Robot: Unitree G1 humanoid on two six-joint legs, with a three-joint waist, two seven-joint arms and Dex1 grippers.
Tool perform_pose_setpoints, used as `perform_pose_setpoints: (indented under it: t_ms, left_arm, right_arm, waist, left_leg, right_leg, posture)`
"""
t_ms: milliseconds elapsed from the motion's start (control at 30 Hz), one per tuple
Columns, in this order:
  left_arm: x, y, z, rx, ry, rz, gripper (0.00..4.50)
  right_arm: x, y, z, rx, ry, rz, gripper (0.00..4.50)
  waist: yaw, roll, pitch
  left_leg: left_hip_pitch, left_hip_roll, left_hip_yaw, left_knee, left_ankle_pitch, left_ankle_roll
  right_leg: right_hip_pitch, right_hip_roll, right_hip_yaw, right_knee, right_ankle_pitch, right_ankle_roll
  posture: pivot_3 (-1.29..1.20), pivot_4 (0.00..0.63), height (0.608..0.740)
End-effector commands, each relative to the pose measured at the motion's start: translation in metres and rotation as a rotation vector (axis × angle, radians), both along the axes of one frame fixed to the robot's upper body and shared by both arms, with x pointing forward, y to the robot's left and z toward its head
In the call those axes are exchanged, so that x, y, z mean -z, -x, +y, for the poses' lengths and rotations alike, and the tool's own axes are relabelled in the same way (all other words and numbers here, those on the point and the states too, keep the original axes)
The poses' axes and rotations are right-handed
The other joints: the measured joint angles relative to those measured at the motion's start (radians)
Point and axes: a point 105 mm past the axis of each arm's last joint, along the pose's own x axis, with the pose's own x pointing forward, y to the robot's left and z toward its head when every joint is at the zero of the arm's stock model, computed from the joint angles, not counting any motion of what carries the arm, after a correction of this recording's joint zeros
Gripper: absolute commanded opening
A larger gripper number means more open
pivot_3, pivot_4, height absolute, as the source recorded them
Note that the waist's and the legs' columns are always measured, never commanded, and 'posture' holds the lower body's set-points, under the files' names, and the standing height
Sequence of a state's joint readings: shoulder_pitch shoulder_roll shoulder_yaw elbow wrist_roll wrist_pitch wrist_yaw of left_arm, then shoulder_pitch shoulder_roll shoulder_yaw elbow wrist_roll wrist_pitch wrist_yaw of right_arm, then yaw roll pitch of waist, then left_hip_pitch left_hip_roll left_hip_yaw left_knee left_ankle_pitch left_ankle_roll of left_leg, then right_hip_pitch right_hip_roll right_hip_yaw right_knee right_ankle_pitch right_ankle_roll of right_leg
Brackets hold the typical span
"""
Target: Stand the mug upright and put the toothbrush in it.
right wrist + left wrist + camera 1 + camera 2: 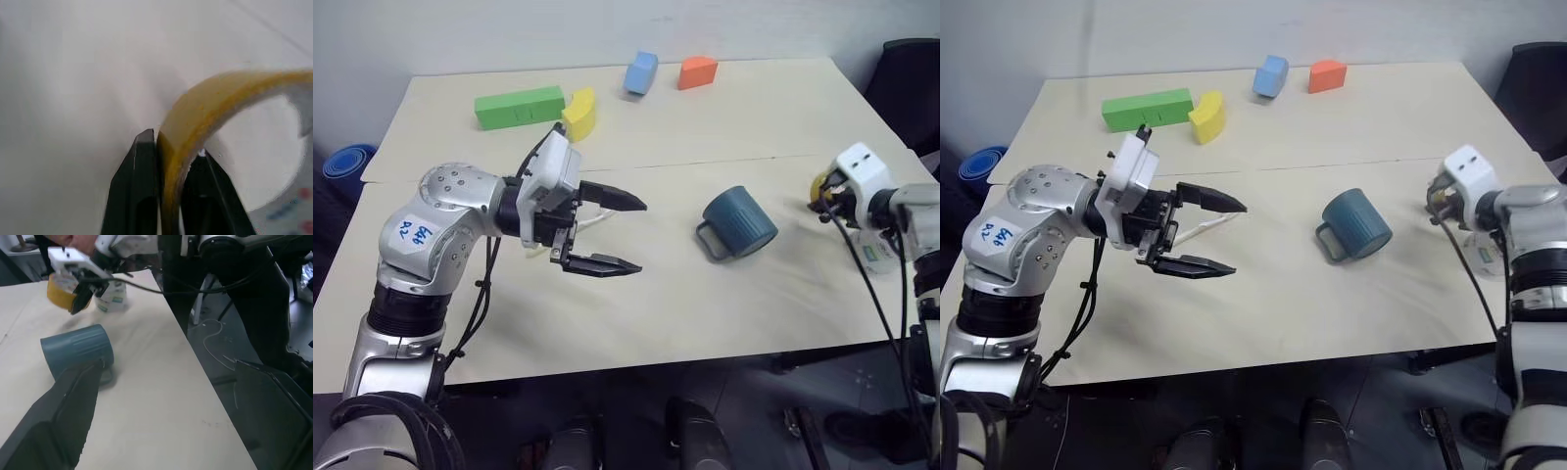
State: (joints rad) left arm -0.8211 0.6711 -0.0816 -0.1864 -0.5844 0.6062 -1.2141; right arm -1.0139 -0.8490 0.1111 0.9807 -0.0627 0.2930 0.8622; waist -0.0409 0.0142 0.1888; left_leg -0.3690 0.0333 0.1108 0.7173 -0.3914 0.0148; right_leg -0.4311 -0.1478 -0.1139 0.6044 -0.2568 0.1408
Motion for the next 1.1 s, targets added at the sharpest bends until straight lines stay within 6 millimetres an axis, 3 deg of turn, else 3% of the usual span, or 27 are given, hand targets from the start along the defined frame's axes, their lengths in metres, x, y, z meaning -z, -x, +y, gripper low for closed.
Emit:
perform_pose_setpoints:
  t_ms: [33,167,267,333,400,500,567,600,733,1100]
  left_arm:
    - [-0.01,0.005,0.001,0.009,0.004,-0.05,4.5]
    - [-0.008,0.005,0.006,-0.01,-0.007,-0.045,4.5]
    - [-0.007,0.006,0.011,-0.031,-0.012,-0.037,4.5]
    - [-0.006,0.007,0.015,-0.047,-0.014,-0.033,4.5]
    - [-0.006,0.008,0.017,-0.055,-0.014,-0.029,4.5]
    - [-0.005,0.007,0.018,-0.061,-0.015,-0.021,4.5]
    - [-0.003,0.005,0.017,-0.058,-0.021,-0.02,4.5]
    - [-0.003,0.004,0.016,-0.056,-0.023,-0.02,4.5]
    - [-0.007,0.002,0.013,-0.043,-0.025,-0.027,4.5]
    - [-0.01,-0.003,0.01,-0.029,-0.031,-0.047,4.5]
  right_arm:
    - [-0.024,-0.007,-0.012,0.044,0.062,-0.102,1.84]
    - [-0.042,-0.005,-0.016,0.011,0.136,-0.121,3.14]
    - [-0.082,0.002,-0.006,-0.061,0.166,-0.195,3.14]
    - [-0.108,0.012,0.02,-0.13,0.115,-0.252,3.14]
    - [-0.113,0.024,0.048,-0.182,0.056,-0.265,3.14]
    - [-0.092,0.055,0.113,-0.311,-0.052,-0.207,3.14]
    - [-0.061,0.075,0.154,-0.353,-0.151,-0.137,3.14]
    - [-0.048,0.082,0.166,-0.345,-0.182,-0.116,3.14]
    - [-0.015,0.096,0.181,-0.271,-0.199,-0.072,3.14]
    - [0.01,0.088,0.183,-0.165,-0.15,-0.066,3.14]
  waist:
    - [-0.002,0.001,0.0]
    - [-0.003,0.001,0.0]
    - [0.0,0.001,0.001]
    - [0.004,0.002,0.001]
    - [0.008,0.002,0.001]
    - [0.015,0.001,0.0]
    - [0.017,0.001,0.0]
    - [0.018,0.001,0.0]
    - [0.046,0.001,0.0]
    - [0.035,0.0,0.0]
  left_leg:
    - [0.0,0.0,0.0,0.0,0.0,0.0]
    - [0.0,0.0,-0.001,0.001,0.0,0.0]
    - [-0.001,0.0,-0.001,0.001,0.0,0.0]
    - [-0.001,0.0,-0.001,0.001,0.0,0.0]
    - [-0.001,0.001,-0.003,0.001,0.0,0.0]
    - [-0.001,0.001,-0.004,0.002,0.0,-0.001]
    - [-0.001,0.001,-0.006,0.004,0.0,-0.001]
    - [-0.002,0.001,-0.006,0.004,0.0,-0.001]
    - [-0.003,-0.001,-0.006,0.007,0.0,-0.001]
    - [-0.002,-0.002,-0.006,0.005,0.0,-0.001]
  right_leg:
    - [0.0,0.0,0.0,0.0,0.0,0.0]
    - [0.0,0.0,0.0,0.0,0.0,0.0]
    - [0.0,-0.001,0.0,0.0,0.0,0.0]
    - [-0.001,-0.001,0.0,0.0,0.0,0.0]
    - [-0.002,0.0,-0.001,0.002,0.0,0.0]
    - [0.0,0.0,-0.002,0.004,0.0,0.0]
    - [0.0,0.0,-0.002,0.005,0.0,0.0]
    - [0.001,0.0,-0.002,0.005,0.0,0.0]
    - [0.001,-0.001,-0.002,0.005,0.0,0.0]
    - [0.002,0.0,-0.002,0.003,0.0,0.0]
  posture:
    - [0.0,0.15,0.74]
    - [0.0,0.15,0.74]
    - [0.0,0.15,0.74]
    - [0.0,0.15,0.74]
    - [0.0,0.15,0.74]
    - [0.0,0.15,0.74]
    - [0.0,0.15,0.74]
    - [0.0,0.15,0.74]
    - [0.0,0.15,0.74]
    - [0.0,0.15,0.74]
